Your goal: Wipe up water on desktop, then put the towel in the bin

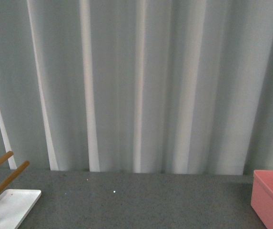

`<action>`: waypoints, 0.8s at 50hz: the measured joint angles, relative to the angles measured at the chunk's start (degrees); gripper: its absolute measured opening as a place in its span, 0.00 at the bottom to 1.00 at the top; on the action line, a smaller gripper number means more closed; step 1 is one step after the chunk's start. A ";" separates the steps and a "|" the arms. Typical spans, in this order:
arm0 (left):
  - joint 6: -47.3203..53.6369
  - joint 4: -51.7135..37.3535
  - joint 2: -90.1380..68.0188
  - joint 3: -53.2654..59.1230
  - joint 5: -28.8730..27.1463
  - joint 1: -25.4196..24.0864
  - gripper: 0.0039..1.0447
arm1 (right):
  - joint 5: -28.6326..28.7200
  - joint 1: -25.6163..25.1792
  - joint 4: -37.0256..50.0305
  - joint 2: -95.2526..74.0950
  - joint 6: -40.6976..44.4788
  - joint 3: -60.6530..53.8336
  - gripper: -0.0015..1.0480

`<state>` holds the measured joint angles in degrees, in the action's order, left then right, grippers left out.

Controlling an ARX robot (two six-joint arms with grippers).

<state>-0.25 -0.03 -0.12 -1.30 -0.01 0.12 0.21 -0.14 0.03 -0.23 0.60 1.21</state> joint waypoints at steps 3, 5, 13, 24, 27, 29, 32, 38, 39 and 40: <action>0.00 0.00 0.00 0.00 0.00 0.00 0.94 | 0.00 0.00 0.00 0.00 0.00 0.00 0.48; 0.00 0.00 0.00 0.00 0.00 0.00 0.94 | 0.00 0.00 0.00 0.00 0.00 0.00 0.53; 0.00 0.00 0.00 0.00 0.00 0.00 0.94 | 0.00 0.00 0.00 0.00 0.00 0.00 0.81; -0.02 0.00 0.00 0.00 0.00 0.00 0.94 | 0.00 0.00 0.00 0.00 -0.04 0.00 0.93; 0.00 0.00 0.00 0.00 0.00 0.00 0.94 | 0.00 0.00 0.00 0.00 -0.04 0.00 0.93; 0.00 0.00 0.00 0.00 0.00 0.00 0.94 | 0.00 0.00 0.00 0.00 -0.04 0.00 0.93; -0.02 0.00 0.00 0.00 0.00 0.00 0.94 | 0.00 0.00 0.00 0.00 -0.04 0.00 0.93; 0.00 0.00 0.00 0.00 0.00 0.00 0.94 | 0.00 0.00 0.00 0.00 -0.04 0.00 0.93; -0.02 0.00 0.00 0.00 0.00 0.00 0.94 | 0.00 0.00 0.00 0.00 -0.04 0.00 0.93; -0.02 0.00 0.00 0.00 0.00 0.00 0.94 | 0.00 0.00 0.00 0.00 -0.04 0.00 0.93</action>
<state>-0.27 -0.03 -0.12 -1.30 -0.01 0.12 0.21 -0.14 0.03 -0.23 0.56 1.21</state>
